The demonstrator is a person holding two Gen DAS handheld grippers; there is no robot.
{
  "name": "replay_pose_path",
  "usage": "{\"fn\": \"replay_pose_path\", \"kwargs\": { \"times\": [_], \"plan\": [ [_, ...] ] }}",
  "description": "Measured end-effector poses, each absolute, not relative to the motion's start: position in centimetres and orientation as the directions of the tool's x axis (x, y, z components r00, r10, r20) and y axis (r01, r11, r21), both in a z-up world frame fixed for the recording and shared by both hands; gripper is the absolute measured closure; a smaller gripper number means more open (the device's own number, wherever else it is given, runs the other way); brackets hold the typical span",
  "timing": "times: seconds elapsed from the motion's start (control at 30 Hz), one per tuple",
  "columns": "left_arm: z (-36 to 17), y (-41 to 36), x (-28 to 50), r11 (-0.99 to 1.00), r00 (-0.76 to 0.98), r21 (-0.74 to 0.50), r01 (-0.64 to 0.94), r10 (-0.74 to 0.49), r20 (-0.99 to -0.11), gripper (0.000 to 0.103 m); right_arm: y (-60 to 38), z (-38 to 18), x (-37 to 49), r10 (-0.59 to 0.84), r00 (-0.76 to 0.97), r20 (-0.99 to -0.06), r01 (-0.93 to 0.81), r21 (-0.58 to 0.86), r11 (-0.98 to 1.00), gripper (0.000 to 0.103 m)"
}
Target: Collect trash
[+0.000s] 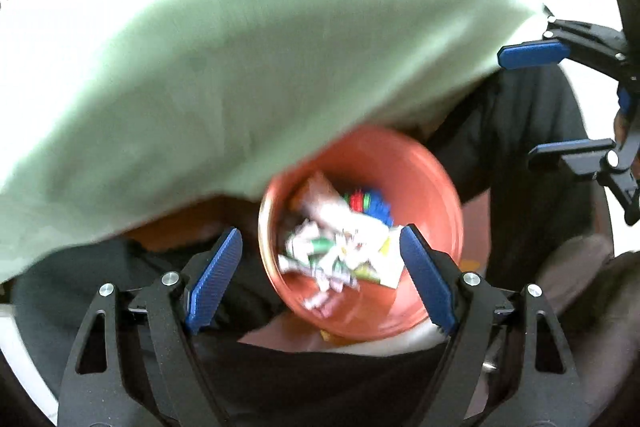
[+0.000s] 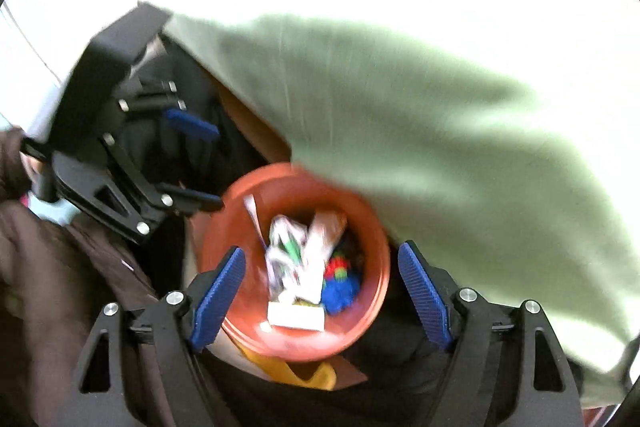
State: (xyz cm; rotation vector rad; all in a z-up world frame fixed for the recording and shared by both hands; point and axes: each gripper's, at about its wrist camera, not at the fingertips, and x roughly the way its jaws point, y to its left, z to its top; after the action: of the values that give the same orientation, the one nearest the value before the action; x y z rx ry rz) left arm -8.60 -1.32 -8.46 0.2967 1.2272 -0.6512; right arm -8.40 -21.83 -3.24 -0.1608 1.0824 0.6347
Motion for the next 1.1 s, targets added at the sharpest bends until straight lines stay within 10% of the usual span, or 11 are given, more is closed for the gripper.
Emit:
{"fn": "replay_pose_path", "kwargs": {
  "times": [0.23, 0.57, 1.1],
  "plan": [
    [0.8, 0.4, -5.7, 0.842, 0.478, -0.085, 0.533, -0.382, -0.791, 0.010, -24.4, 4.8, -5.0, 0.386, 0.551, -0.740, -0.457, 0.120, 0.882, 0.005],
    [5.7, 0.6, 7.6, 0.980, 0.752, -0.034, 0.197, -0.173, -0.636, 0.010, -28.0, 7.1, 6.8, 0.063, 0.724, -0.687, -0.024, 0.067, 0.997, 0.005],
    [-0.3, -3.6, 18.8, 0.994, 0.717, -0.017, 0.106, -0.088, -0.691, 0.010, -26.4, 3.0, 16.8, -0.160, 0.738, -0.656, 0.185, -0.032, 0.982, 0.005]
  ]
}}
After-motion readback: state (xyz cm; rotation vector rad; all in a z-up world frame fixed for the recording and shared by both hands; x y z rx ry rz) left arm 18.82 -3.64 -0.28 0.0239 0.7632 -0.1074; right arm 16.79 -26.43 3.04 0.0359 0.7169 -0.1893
